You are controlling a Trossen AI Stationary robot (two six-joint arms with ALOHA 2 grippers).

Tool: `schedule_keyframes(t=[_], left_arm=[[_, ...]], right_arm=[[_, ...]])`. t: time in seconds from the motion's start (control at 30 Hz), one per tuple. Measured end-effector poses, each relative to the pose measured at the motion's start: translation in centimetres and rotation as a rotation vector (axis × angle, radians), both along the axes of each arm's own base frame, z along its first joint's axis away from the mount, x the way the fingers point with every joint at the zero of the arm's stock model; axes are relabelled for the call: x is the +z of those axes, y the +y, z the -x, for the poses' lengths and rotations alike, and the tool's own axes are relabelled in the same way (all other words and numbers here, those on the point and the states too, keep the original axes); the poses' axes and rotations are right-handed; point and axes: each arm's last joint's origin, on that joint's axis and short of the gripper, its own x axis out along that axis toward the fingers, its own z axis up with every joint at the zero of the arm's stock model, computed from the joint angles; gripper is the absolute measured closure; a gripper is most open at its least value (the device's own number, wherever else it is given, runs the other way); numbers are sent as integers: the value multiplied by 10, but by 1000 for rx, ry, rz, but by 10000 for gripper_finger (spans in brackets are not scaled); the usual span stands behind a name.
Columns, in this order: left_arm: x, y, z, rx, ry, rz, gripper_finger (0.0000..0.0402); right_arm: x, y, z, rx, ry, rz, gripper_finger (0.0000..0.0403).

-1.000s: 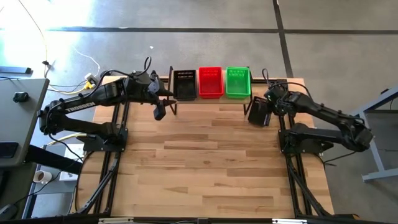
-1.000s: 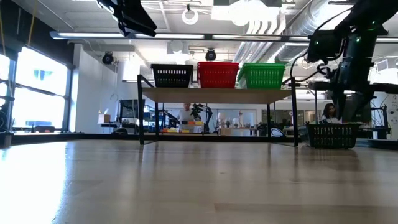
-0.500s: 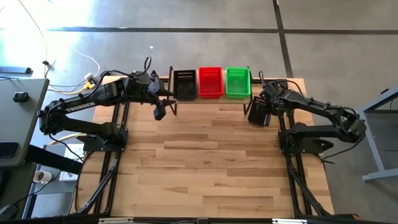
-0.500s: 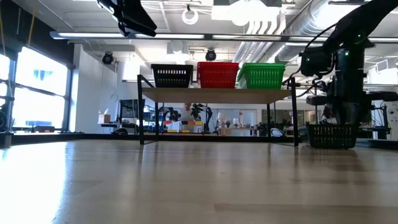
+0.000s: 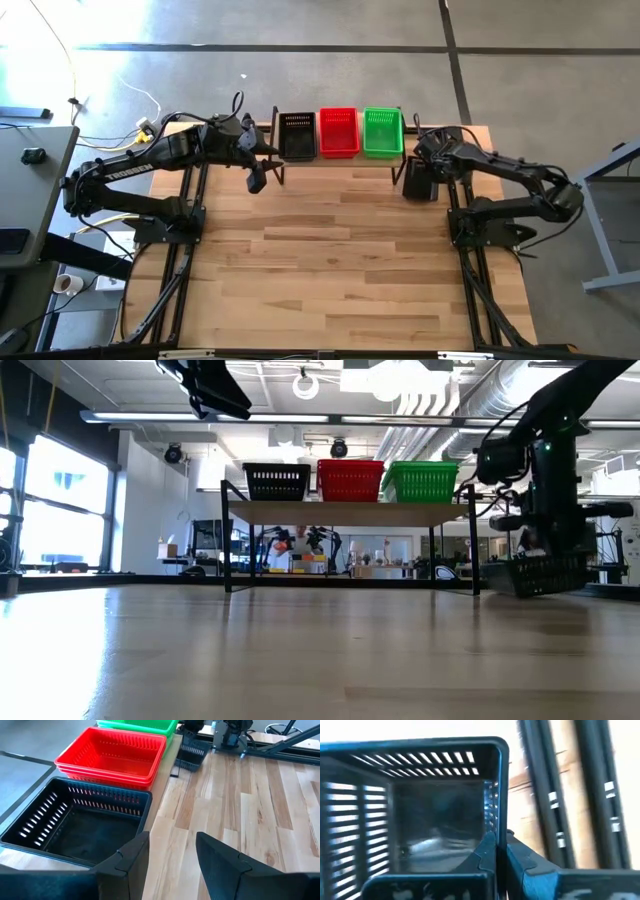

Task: Stack baskets on shelf by color
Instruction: Stack the black bin on the stacked black bins on the shelf

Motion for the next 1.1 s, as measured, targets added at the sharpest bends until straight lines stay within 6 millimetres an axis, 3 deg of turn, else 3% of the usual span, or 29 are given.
schedule_keyframes(t=[0.27,0.5,0.83,1.1], left_arm=[[0,0,0,0,0,0,248],[0,-4,-2,-8,1,-9,248],[0,-25,-11,-72,35,-100,248],[1,-45,-17,-107,54,-163,248]], right_arm=[[47,6,-4,-4,57,107,401],[107,21,-7,-6,33,254,402],[195,45,-4,-20,-19,548,402],[233,61,-11,52,-149,703,403]])
